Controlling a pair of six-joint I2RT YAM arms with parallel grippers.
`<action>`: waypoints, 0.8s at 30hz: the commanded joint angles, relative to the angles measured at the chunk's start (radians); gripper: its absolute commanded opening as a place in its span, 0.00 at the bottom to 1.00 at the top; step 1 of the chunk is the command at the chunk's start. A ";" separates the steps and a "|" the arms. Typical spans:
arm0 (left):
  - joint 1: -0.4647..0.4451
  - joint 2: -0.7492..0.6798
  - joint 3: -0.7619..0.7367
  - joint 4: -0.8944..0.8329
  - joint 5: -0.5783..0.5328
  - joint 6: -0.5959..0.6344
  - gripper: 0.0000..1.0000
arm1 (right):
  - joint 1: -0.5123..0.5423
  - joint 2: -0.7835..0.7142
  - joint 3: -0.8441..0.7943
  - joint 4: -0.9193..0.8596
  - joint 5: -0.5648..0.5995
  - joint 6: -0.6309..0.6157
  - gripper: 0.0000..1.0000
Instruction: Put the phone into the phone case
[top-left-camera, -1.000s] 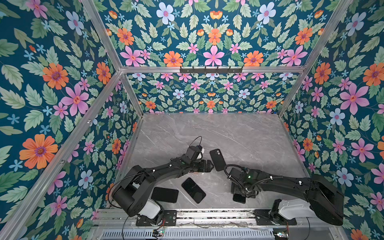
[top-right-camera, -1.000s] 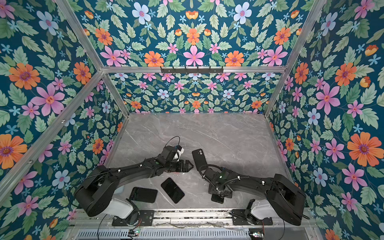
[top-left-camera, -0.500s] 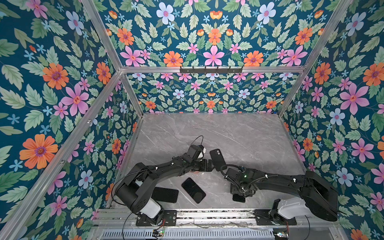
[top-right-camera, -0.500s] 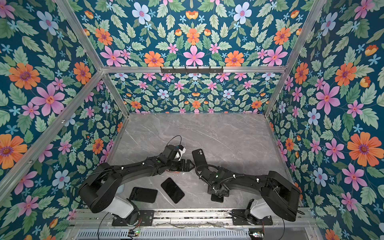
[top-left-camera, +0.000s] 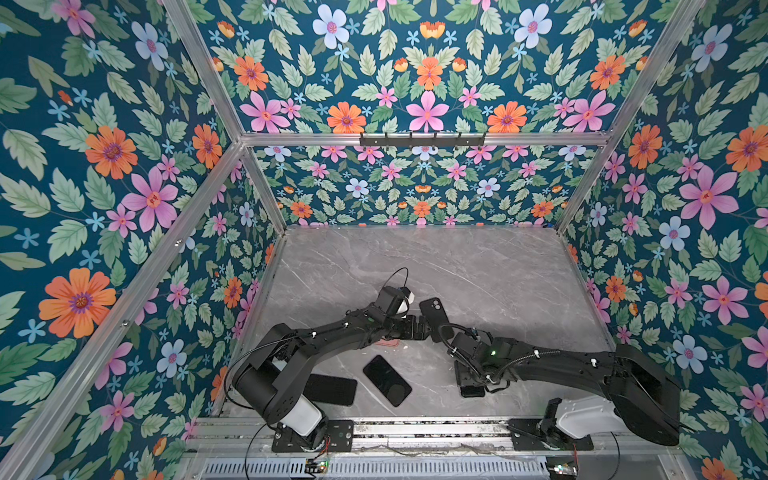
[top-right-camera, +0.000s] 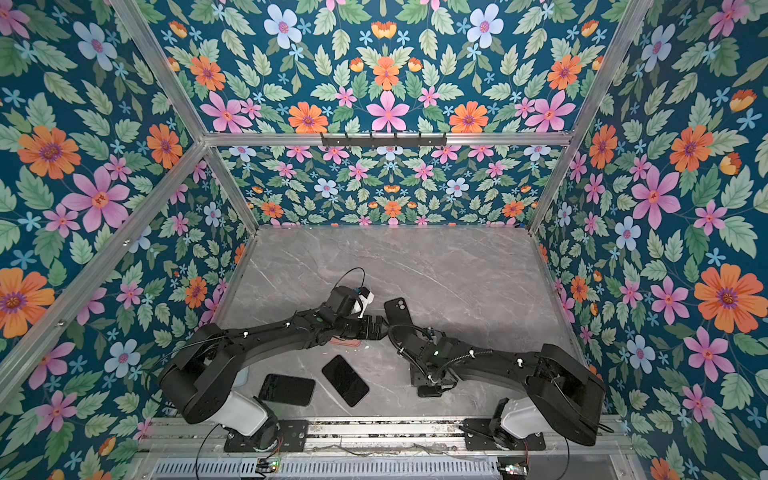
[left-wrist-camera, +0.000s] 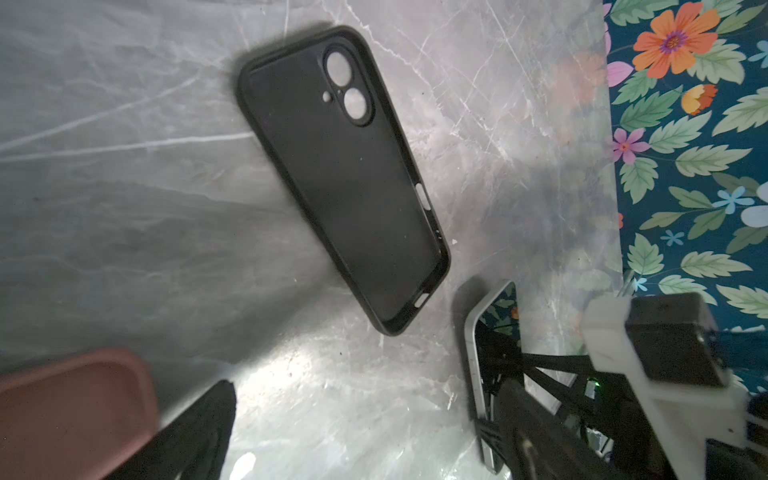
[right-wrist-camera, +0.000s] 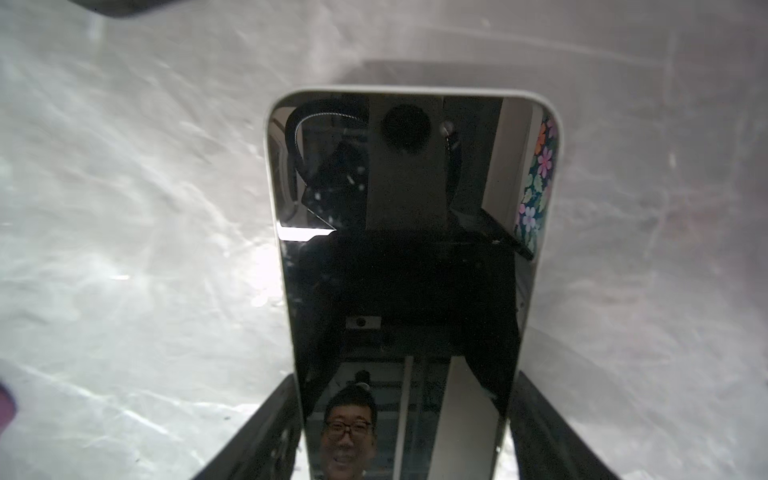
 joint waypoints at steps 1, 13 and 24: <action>0.002 -0.005 0.005 0.002 0.038 -0.006 1.00 | -0.023 0.001 0.003 0.058 -0.003 -0.098 0.50; 0.004 0.079 0.009 0.101 0.197 -0.026 0.83 | -0.061 -0.030 -0.061 0.298 -0.082 -0.228 0.43; 0.005 0.169 -0.018 0.269 0.311 -0.102 0.70 | -0.061 -0.036 -0.090 0.371 -0.090 -0.237 0.40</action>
